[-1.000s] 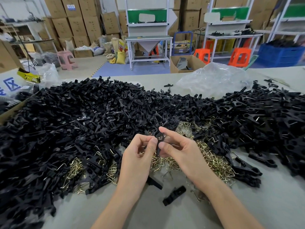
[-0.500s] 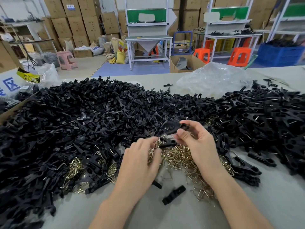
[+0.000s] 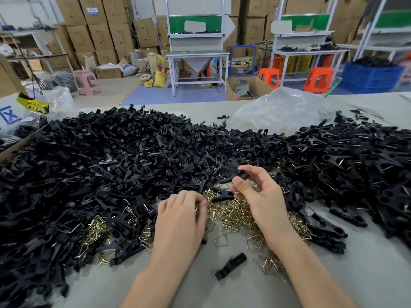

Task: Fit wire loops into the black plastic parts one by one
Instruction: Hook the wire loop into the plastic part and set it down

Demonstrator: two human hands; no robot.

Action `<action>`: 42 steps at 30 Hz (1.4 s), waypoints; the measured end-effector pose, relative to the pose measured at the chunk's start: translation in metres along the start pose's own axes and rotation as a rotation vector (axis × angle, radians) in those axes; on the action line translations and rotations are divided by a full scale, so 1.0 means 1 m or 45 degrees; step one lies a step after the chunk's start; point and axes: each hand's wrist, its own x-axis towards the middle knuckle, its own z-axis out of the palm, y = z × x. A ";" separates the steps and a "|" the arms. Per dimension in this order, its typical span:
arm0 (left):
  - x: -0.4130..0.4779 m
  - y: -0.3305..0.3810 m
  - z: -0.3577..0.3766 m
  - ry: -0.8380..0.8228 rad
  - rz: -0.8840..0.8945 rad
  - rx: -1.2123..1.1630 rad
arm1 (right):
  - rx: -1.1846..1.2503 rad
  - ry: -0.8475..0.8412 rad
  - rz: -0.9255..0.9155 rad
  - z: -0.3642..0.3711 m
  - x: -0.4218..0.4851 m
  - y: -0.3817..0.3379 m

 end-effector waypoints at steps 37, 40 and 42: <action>0.014 0.011 -0.014 -0.227 -0.827 -1.907 | 0.476 -0.465 0.284 0.007 -0.007 -0.004; 0.014 0.011 -0.015 -0.217 -0.826 -1.907 | 0.470 -0.476 0.279 0.007 -0.007 -0.005; 0.014 0.011 -0.014 -0.205 -0.820 -1.898 | 0.446 -0.480 0.274 0.007 -0.008 -0.004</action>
